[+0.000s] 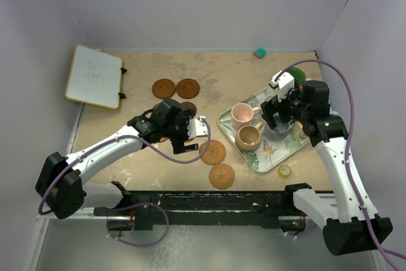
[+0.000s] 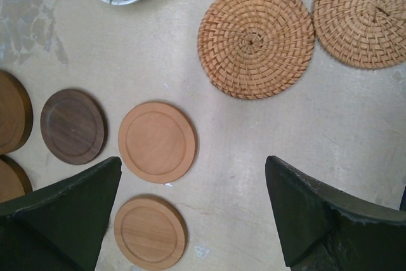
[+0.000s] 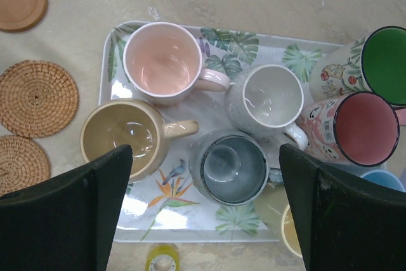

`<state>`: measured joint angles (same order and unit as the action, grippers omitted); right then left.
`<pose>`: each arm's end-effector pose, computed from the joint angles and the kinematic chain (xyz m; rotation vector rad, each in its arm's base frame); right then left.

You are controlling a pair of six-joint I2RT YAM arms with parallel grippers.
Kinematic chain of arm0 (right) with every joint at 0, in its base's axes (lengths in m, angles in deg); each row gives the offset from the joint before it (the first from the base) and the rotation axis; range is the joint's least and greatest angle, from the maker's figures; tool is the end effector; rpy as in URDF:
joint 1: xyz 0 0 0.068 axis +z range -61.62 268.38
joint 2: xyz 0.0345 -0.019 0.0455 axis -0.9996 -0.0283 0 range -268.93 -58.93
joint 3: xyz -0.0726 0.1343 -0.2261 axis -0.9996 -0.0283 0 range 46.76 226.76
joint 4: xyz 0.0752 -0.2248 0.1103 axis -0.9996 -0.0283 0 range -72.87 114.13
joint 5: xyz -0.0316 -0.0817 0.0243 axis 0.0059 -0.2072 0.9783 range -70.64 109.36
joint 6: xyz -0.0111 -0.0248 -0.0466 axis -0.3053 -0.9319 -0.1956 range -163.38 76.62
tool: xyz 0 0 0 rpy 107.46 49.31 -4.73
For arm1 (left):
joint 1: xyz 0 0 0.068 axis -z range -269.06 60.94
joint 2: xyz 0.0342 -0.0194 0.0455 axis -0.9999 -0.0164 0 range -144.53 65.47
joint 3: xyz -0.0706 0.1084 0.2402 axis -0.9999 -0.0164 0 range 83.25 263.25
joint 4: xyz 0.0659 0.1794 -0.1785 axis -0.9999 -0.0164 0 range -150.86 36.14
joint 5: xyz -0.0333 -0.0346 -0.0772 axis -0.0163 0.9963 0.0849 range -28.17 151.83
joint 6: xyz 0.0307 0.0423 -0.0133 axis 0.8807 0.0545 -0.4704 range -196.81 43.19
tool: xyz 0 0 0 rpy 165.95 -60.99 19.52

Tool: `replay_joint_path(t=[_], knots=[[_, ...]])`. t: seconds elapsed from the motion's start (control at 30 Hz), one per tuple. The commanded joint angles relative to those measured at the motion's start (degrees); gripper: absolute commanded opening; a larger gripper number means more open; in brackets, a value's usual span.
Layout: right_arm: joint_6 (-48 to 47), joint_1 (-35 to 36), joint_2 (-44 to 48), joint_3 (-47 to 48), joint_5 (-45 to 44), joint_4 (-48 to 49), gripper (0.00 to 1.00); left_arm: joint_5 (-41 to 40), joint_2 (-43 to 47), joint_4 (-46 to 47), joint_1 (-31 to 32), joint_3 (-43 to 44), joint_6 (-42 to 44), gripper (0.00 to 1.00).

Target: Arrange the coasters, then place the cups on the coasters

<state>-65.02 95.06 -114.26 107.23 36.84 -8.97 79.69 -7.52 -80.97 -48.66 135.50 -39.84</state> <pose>0.2012 0.0344 0.3618 -0.6783 1.9216 0.1504 0.1952 -0.1804 0.2552 1.6049 1.7730 -0.4027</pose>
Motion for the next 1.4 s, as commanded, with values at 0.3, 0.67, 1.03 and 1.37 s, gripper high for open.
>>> replay_joint_path(t=[0.3,0.67,1.03,1.37], knots=[[-0.9,-0.3,0.7,0.2,-0.5,1.1,1.00,0.7,-1.3,1.0,4.5,-0.5,5.4,0.93],[-0.9,-0.5,1.3,0.4,-0.7,1.0,1.00,-1.8,-3.6,0.7,10.2,-0.4,6.5,0.90],[-0.8,-1.0,1.8,0.5,0.0,1.0,1.00,-5.7,-9.7,3.4,20.3,1.6,9.3,0.88],[-0.6,-1.3,1.7,0.4,1.2,0.8,1.00,-3.5,-17.2,7.9,17.5,7.1,6.3,0.83]])
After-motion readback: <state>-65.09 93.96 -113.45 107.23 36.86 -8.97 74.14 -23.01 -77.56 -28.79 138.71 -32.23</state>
